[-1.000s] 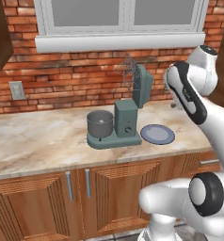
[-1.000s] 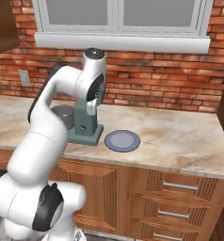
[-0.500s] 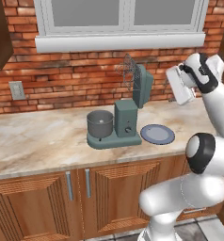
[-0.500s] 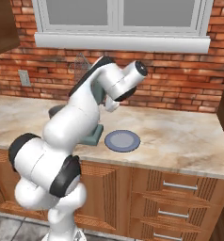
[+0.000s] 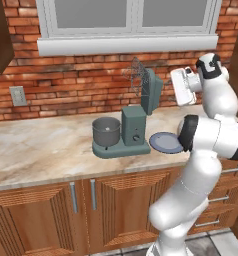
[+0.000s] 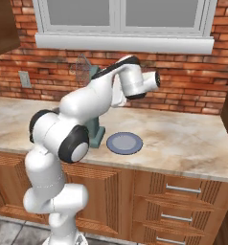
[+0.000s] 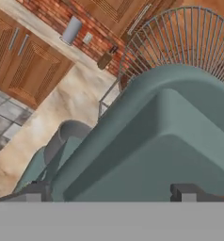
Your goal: Add butter and sugar cubes to the stand mixer bowl and then turn on the stand mixer to begin making frosting.
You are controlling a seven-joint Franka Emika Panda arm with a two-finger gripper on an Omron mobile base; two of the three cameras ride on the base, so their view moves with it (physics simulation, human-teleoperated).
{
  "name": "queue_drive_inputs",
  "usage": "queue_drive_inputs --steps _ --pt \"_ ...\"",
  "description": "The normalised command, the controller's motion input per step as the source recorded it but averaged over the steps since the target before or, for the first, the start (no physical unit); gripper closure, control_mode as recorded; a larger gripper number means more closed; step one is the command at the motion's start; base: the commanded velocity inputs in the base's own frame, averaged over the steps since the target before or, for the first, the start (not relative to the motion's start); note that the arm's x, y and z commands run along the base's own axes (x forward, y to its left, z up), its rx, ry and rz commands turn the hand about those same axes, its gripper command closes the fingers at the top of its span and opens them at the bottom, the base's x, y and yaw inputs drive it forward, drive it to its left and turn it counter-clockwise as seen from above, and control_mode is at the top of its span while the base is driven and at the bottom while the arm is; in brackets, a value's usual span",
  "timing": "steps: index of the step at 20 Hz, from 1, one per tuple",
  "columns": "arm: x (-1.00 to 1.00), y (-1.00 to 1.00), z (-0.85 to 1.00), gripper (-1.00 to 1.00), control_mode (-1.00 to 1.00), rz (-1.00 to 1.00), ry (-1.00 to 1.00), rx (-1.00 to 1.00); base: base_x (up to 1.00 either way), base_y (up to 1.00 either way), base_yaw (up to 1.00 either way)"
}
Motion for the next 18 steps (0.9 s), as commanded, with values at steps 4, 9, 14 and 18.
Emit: queue_drive_inputs --steps 4,9,14,18 --pt "0.54 0.06 0.0 -1.0 -1.0 0.06 0.0 0.19 0.0 0.0 0.0" --pt "0.24 0.25 0.0 -1.0 -1.0 0.07 0.0 0.15 0.0 0.0 0.0" --pt "0.01 0.68 0.0 -1.0 -1.0 0.09 0.0 0.08 0.0 0.0 0.0" --pt "0.0 0.88 0.0 -1.0 -1.0 0.11 0.0 0.05 0.0 0.0 0.0"
